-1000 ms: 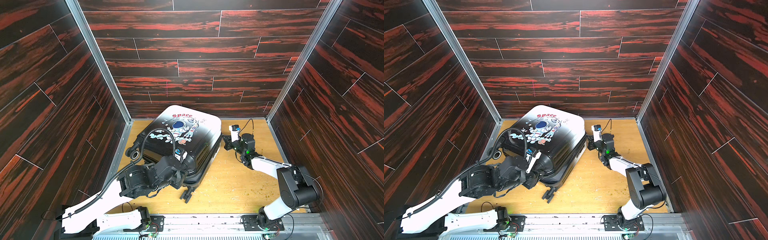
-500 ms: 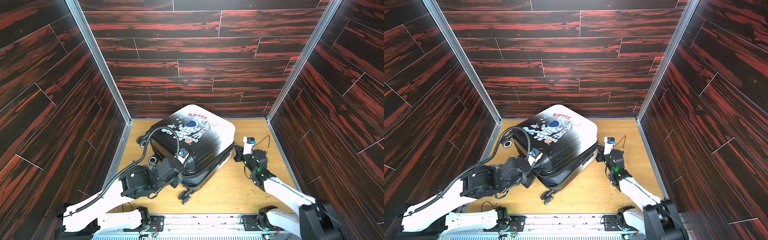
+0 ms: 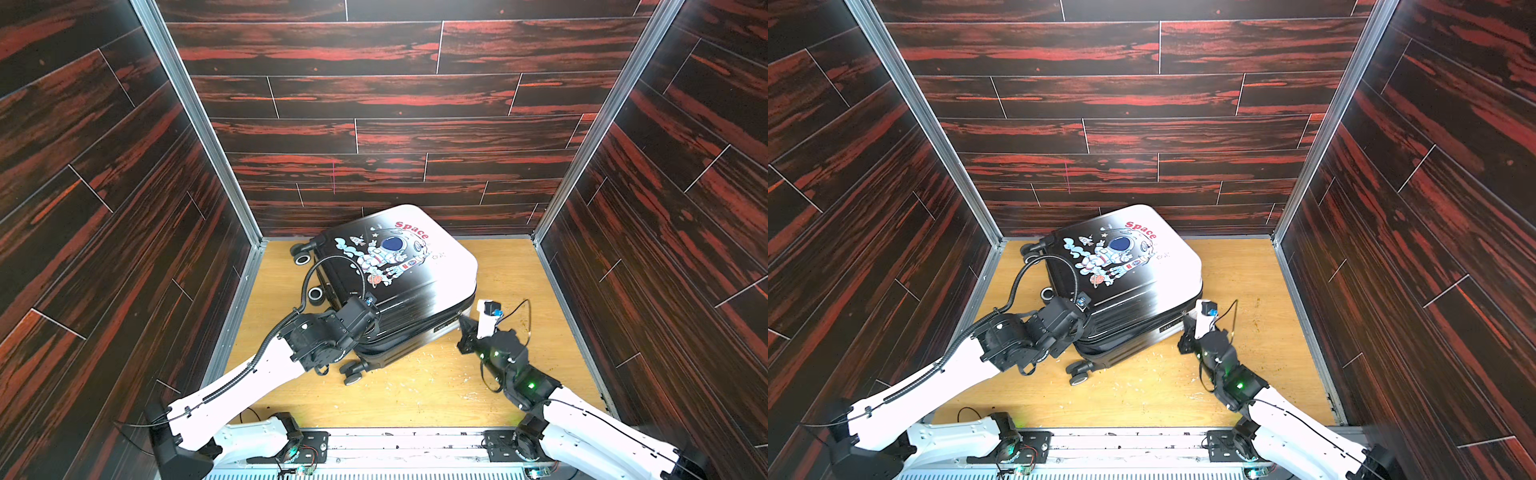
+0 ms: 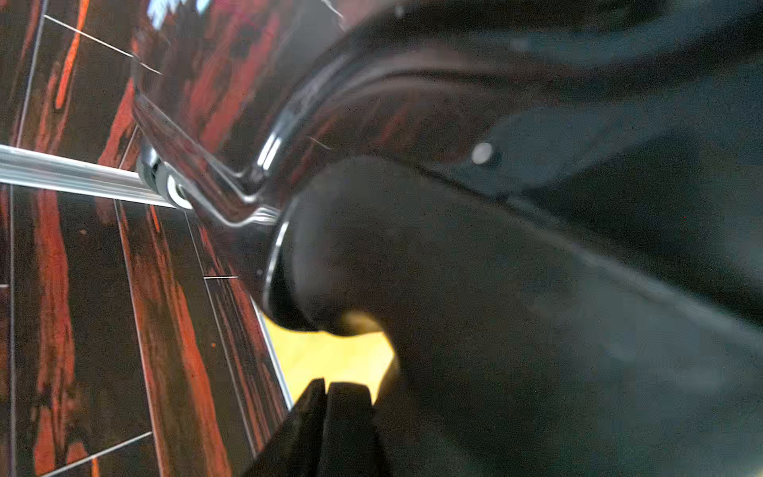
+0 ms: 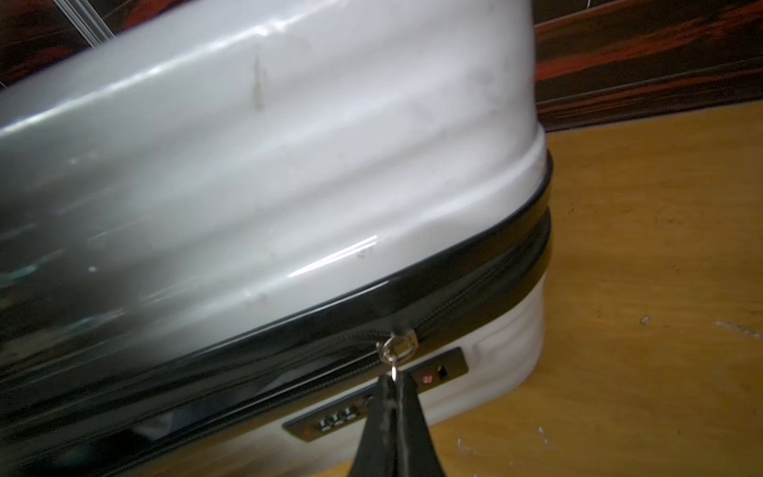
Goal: Open the suitcase zippers
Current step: Adjust the suitcase at the center of the board.
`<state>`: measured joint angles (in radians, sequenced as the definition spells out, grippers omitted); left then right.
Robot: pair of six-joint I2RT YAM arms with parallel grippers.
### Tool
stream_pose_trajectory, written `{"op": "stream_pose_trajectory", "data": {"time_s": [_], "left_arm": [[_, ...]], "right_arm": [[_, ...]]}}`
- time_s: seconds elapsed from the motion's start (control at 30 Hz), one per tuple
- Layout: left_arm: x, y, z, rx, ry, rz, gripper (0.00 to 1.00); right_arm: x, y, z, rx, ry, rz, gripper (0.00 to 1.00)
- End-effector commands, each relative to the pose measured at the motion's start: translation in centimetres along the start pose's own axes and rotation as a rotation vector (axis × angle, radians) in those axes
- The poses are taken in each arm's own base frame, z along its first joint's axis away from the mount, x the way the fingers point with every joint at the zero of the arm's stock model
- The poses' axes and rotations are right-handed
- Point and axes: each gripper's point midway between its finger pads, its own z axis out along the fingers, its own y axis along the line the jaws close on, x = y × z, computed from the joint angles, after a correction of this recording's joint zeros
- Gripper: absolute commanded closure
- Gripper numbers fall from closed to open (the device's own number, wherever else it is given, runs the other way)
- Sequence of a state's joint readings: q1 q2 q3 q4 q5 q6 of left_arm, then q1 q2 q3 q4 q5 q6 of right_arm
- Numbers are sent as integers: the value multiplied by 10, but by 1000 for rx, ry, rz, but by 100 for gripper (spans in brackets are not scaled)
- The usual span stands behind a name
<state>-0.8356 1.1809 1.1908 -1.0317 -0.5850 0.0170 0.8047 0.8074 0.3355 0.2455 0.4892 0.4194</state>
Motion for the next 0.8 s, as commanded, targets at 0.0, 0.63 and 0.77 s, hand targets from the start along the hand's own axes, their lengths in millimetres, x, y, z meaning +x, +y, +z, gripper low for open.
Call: {"op": "stream_pose_trajectory", "data": {"time_s": [0.0,0.63,0.77], "left_arm": [[-43,120,-12,-465,-251,-749,27],[7,60,-49,130,-257,-1358,0],[-2,6,-2,335,-193,-1553,12]], "right_arm": [[32,40,-7,-141,101,5,100],[54,116,6,-282,132,97,100],[51,131,4,-309,123,100,100]]}}
